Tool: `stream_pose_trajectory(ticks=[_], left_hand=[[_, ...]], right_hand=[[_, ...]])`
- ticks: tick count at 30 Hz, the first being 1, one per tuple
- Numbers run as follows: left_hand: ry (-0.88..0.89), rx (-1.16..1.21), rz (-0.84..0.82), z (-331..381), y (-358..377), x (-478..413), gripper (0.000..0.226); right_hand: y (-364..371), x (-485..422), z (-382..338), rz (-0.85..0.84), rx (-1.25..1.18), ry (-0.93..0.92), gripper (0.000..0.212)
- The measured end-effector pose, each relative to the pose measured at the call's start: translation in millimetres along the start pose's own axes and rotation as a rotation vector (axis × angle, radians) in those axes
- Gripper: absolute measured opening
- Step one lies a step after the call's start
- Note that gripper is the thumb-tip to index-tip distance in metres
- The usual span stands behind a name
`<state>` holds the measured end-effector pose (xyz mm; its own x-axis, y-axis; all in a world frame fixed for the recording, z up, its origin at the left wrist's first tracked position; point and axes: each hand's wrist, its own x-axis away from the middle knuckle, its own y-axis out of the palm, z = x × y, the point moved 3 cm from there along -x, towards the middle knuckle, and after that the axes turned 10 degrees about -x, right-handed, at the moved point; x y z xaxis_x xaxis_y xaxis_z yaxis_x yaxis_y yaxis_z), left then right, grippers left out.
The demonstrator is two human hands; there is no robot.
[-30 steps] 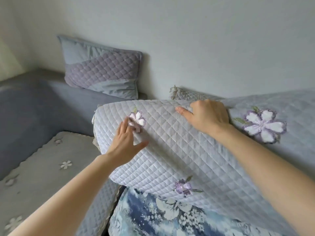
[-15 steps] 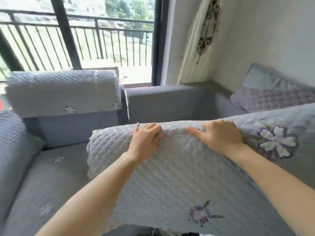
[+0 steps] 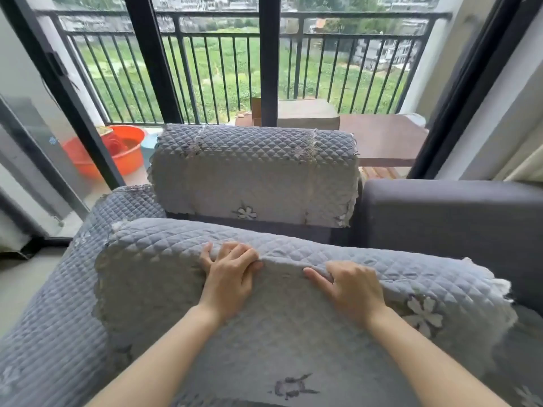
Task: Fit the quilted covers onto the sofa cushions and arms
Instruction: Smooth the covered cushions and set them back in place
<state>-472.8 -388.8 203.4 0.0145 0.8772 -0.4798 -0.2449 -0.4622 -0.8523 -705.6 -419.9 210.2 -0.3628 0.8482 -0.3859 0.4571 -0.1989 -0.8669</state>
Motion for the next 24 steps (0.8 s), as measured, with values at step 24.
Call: stream_pose_trajectory(ticks=[24], left_hand=[[-0.370,-0.179,-0.775,-198,296,-87,0.090]], right_hand=[[258,-108,152,-0.693,0.036,0.547,0.087]])
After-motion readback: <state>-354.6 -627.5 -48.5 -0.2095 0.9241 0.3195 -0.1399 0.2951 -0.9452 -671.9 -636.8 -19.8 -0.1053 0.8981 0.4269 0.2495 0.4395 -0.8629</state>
